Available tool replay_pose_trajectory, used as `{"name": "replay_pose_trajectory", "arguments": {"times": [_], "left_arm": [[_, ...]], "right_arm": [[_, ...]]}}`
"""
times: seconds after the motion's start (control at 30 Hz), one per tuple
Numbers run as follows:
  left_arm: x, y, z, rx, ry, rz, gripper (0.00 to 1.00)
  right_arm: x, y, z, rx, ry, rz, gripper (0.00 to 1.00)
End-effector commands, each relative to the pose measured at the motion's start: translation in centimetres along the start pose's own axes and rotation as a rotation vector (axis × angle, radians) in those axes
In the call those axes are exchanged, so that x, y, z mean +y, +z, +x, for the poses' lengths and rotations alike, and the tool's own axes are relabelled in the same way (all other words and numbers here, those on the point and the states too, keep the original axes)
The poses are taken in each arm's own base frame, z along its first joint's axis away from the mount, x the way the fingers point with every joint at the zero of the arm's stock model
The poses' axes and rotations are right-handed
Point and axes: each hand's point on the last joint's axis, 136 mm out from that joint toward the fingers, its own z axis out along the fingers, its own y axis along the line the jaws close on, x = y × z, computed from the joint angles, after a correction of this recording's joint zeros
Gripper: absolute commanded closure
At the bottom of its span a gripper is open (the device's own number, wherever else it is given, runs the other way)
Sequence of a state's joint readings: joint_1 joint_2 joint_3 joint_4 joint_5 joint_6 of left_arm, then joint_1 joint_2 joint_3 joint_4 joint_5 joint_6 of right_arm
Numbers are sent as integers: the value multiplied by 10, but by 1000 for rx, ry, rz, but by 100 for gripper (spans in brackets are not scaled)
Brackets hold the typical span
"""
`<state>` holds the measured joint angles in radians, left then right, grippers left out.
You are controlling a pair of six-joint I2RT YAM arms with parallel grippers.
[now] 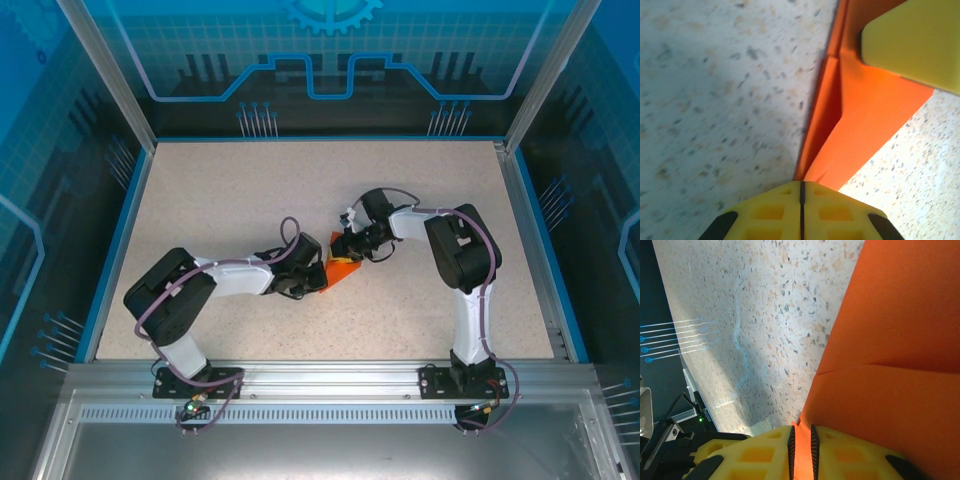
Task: Fold a paper plane with a square sheet of paper (pick it up from the middle)
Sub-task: Fourth fold the wing at the center of the table.
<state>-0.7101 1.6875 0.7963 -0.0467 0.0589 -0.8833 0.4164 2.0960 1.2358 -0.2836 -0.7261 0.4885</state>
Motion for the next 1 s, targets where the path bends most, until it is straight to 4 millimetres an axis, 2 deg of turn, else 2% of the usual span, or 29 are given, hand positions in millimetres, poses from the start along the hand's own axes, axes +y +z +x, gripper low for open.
{"name": "replay_pose_trajectory", "arguments": {"times": [0.0, 0.27, 0.37, 0.5, 0.73, 0.97], "left_arm": [[20, -12, 14, 38, 27, -86, 91], [-32, -46, -12, -52, 64, 67, 88], [-48, -47, -12, -40, 78, 127, 87], [-62, -32, -6, 24, 84, 198, 86], [-42, -5, 1, 65, 43, 132, 87], [-3, 8, 11, 74, 14, 1, 89]], "right_arm": [[-56, 17, 12, 23, 70, 151, 81], [-56, 17, 12, 24, 70, 149, 81], [-56, 17, 12, 24, 69, 148, 81], [-55, 17, 12, 23, 70, 146, 81], [-55, 17, 12, 25, 66, 147, 81], [-56, 17, 12, 27, 67, 147, 81]]}}
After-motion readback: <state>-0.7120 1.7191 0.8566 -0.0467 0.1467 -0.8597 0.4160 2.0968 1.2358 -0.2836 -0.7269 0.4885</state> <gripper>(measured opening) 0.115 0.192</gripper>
